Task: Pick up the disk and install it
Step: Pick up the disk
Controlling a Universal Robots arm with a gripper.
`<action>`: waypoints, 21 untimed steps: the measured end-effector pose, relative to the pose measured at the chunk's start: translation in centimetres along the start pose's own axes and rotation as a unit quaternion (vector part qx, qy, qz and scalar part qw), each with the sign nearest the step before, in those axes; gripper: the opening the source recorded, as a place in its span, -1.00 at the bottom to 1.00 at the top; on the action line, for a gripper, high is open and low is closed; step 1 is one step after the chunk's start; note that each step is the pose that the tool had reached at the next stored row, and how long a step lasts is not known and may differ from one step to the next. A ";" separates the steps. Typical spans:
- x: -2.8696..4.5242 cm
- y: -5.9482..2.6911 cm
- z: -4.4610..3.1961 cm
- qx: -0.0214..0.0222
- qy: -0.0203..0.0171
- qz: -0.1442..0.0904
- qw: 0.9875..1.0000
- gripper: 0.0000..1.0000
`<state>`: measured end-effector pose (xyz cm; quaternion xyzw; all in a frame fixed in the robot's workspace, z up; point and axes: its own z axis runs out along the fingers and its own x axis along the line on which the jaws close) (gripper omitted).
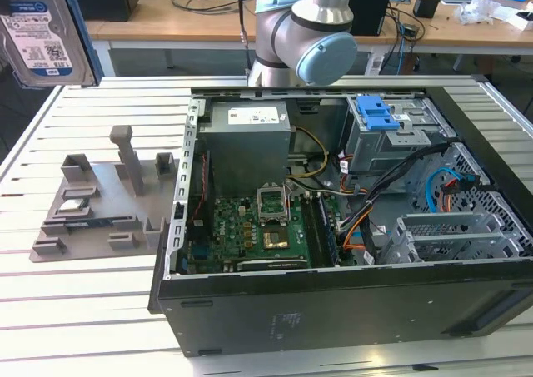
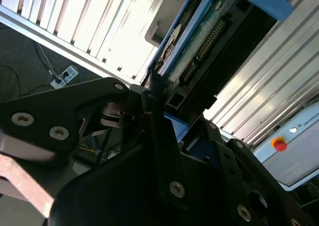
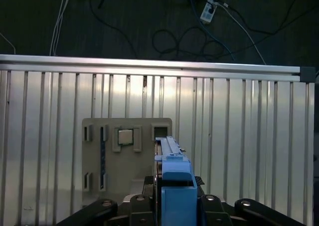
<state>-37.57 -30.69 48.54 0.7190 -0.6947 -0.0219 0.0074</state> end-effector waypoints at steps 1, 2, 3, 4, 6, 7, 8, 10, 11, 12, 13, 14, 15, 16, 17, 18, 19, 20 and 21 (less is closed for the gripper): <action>0.00 0.01 -0.13 0.000 0.000 0.000 1.000 -0.26; -0.01 0.01 -0.26 0.000 0.000 0.000 1.000 -0.26; -0.01 0.02 -0.41 0.000 0.000 0.000 1.000 -0.26; -0.01 0.02 -0.51 0.000 0.000 0.000 1.000 -0.26; -0.02 0.03 -0.74 0.000 0.000 0.000 1.000 -0.26; -0.02 0.03 -0.91 0.000 0.000 0.000 1.000 -0.26; -0.02 0.04 -1.11 0.000 0.000 0.000 1.000 -0.26; -0.03 0.05 -1.42 0.000 0.000 0.000 1.000 -0.26; -0.04 0.06 -1.57 0.000 0.000 0.000 1.000 -0.26; -0.04 0.07 -1.70 0.000 0.000 0.000 1.000 -0.26; -0.04 0.07 -1.92 0.000 0.000 0.000 1.000 -0.26; -0.05 0.08 -2.07 0.000 0.000 0.000 1.000 -0.26; -0.05 0.09 -2.16 0.000 0.000 0.000 1.000 -0.26; -0.05 0.09 -2.29 0.000 0.000 0.000 1.000 -0.26; -0.05 0.10 -2.42 0.000 0.000 0.000 1.000 -0.26; -0.06 0.11 -2.66 0.000 0.000 0.000 1.000 -0.26; -0.06 0.12 -2.94 0.000 0.000 0.000 1.000 -0.26; -0.07 0.13 -3.19 0.000 0.000 0.000 1.000 -0.26; -0.08 0.14 -3.51 0.000 0.000 0.000 1.000 -0.26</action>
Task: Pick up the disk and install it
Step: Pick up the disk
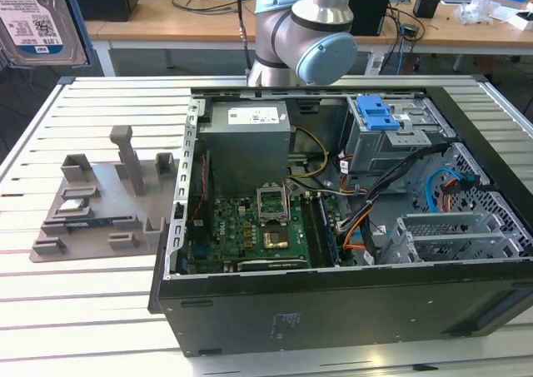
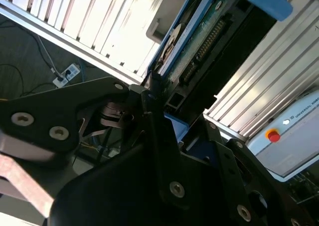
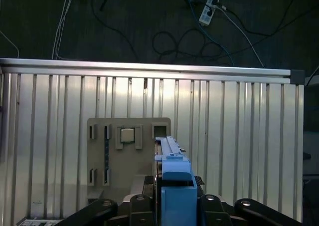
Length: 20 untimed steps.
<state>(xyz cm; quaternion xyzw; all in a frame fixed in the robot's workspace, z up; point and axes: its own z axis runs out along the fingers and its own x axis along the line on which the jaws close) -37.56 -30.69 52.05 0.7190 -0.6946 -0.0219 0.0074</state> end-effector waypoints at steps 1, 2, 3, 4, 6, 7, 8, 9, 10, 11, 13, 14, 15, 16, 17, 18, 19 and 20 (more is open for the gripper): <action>-0.01 0.01 -0.23 0.000 0.000 0.000 1.000 -0.26; -0.01 0.01 -0.26 0.000 0.000 0.000 1.000 -0.26; -0.01 0.01 -0.27 0.000 0.000 0.000 1.000 -0.26; -0.01 0.01 -0.27 0.000 0.000 0.000 1.000 -0.26; 0.00 -0.05 -0.27 0.000 0.000 0.000 1.000 -0.26; 0.01 -0.26 -0.28 0.000 0.000 0.000 1.000 -0.26; 0.02 -0.60 -0.29 0.000 0.000 0.000 1.000 -0.26; 0.02 -0.83 -0.31 0.000 0.000 0.000 1.000 -0.26; 0.03 -1.15 -0.32 0.000 0.000 0.000 1.000 -0.26; 0.05 -1.52 -0.33 0.000 0.000 0.000 1.000 -0.26; 0.07 -2.19 -0.36 0.000 0.000 0.000 1.000 -0.26; 0.08 -2.56 -0.38 0.000 0.000 0.000 1.000 -0.26; 0.10 -3.19 -0.40 0.000 0.000 0.000 1.000 -0.26; 0.12 -3.62 -0.42 -0.001 0.000 0.000 1.000 -0.26; 0.13 -4.05 -0.44 -0.001 0.000 0.000 1.000 -0.26; 0.16 -4.68 -0.46 -0.001 0.000 0.000 1.000 -0.26; 0.17 -5.15 -0.48 -0.001 0.000 0.000 1.000 -0.26; 0.20 -5.95 -0.52 -0.001 0.000 0.000 1.000 -0.26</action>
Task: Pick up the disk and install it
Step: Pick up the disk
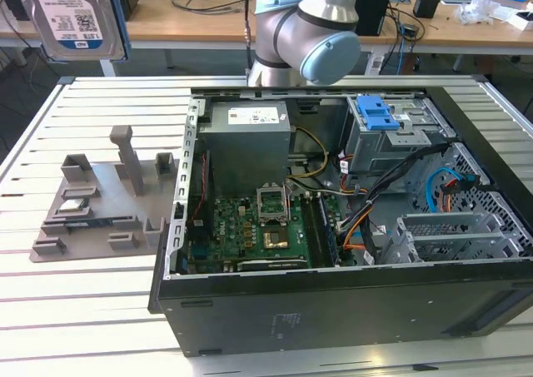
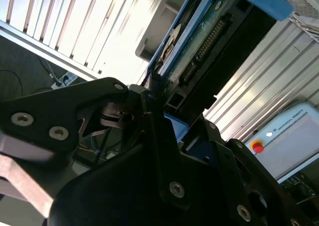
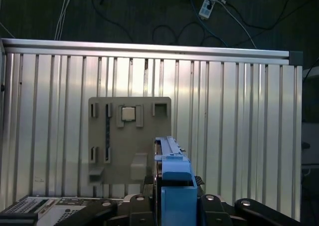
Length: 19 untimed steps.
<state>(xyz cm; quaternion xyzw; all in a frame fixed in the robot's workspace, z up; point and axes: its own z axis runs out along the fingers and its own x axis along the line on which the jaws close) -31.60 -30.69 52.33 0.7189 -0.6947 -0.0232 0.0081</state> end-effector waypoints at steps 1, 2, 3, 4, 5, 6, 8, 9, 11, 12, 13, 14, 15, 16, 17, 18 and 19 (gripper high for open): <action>0.03 -0.80 -0.03 0.000 0.000 0.000 1.000 -0.26; 0.06 -1.56 -0.06 -0.001 0.000 0.000 1.000 -0.26; 0.07 -2.08 -0.09 -0.001 0.000 0.000 1.000 -0.26; 0.09 -2.54 -0.11 -0.001 0.000 0.000 1.000 -0.26; 0.10 -3.00 -0.12 -0.001 0.000 0.000 1.000 -0.26; 0.12 -3.50 -0.14 -0.001 0.000 0.000 1.000 -0.26; 0.16 -4.45 -0.19 -0.001 0.000 0.000 1.000 -0.26; 0.18 -5.31 -0.23 -0.002 0.000 0.000 1.000 -0.26; 0.24 -6.84 -0.30 -0.002 0.000 0.000 1.000 -0.26; 0.25 -7.33 -0.32 -0.002 0.000 0.000 1.000 -0.26; 0.28 -8.27 -0.36 -0.003 0.000 0.000 1.000 -0.26; 0.31 -8.92 -0.39 -0.003 0.000 0.000 1.000 -0.26; 0.32 -9.58 -0.42 -0.004 0.000 0.000 1.000 -0.26; 0.34 -10.06 -0.45 -0.004 0.000 0.000 1.000 -0.26; 0.37 -10.81 -0.48 -0.004 0.000 0.000 1.000 -0.26; 0.38 -11.32 -0.49 -0.004 0.000 0.000 1.000 -0.26; 0.40 -11.68 -0.51 -0.004 0.000 0.000 1.000 -0.26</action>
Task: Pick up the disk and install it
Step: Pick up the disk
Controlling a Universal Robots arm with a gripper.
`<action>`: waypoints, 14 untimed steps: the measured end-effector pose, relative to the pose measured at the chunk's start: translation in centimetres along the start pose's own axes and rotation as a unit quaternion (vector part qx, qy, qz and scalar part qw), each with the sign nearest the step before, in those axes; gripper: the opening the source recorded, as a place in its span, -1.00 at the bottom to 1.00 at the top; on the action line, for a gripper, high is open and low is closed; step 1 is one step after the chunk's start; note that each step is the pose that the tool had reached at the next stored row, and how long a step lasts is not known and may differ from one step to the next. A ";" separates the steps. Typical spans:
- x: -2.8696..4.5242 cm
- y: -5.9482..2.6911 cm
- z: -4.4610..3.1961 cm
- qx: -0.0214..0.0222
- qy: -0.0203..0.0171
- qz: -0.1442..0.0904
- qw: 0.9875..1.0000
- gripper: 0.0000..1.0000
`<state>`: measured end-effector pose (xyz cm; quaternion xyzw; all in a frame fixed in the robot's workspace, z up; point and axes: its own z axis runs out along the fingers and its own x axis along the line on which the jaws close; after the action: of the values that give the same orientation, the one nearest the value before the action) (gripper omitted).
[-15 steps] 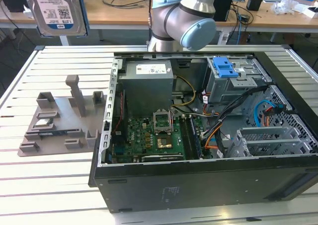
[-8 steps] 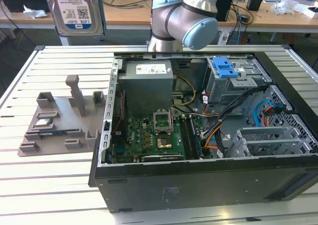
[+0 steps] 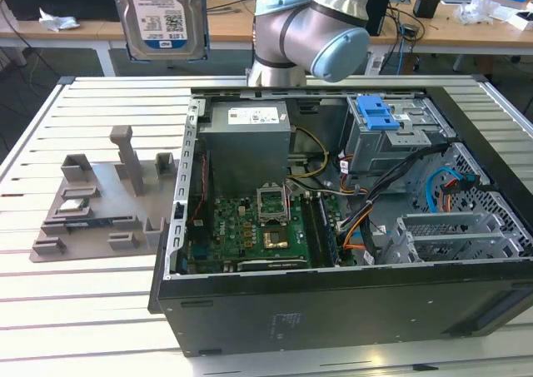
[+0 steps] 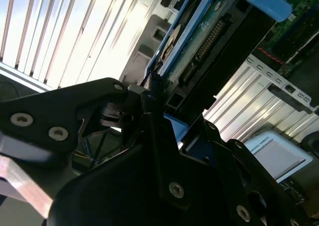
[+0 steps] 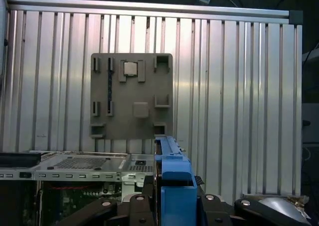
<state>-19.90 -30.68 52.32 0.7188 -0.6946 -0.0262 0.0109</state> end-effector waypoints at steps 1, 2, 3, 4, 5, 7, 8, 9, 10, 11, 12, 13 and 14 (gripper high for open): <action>0.03 -0.74 -0.04 0.000 0.000 0.000 1.000 -0.26; 0.04 -1.14 -0.06 0.000 0.000 0.000 1.000 -0.26; 0.06 -1.66 -0.09 0.000 0.000 0.000 1.000 -0.26; 0.08 -2.19 -0.12 0.000 0.000 0.000 1.000 -0.26; 0.09 -2.67 -0.15 -0.001 0.000 0.000 1.000 -0.26; 0.12 -3.55 -0.19 -0.001 0.000 0.000 1.000 -0.26; 0.14 -4.07 -0.21 -0.001 0.000 0.000 1.000 -0.26; 0.15 -4.45 -0.24 -0.001 0.000 0.000 1.000 -0.26; 0.17 -4.97 -0.27 -0.001 0.000 0.000 1.000 -0.26; 0.19 -5.39 -0.29 -0.001 0.000 0.000 1.000 -0.26; 0.27 -6.28 -0.33 -0.002 0.000 0.000 1.000 -0.26; 0.36 -6.56 -0.35 -0.002 0.000 0.000 1.000 -0.26; 0.50 -6.89 -0.37 -0.002 0.000 0.000 1.000 -0.26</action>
<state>-12.99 -30.95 52.32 0.7188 -0.6945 -0.0282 0.0123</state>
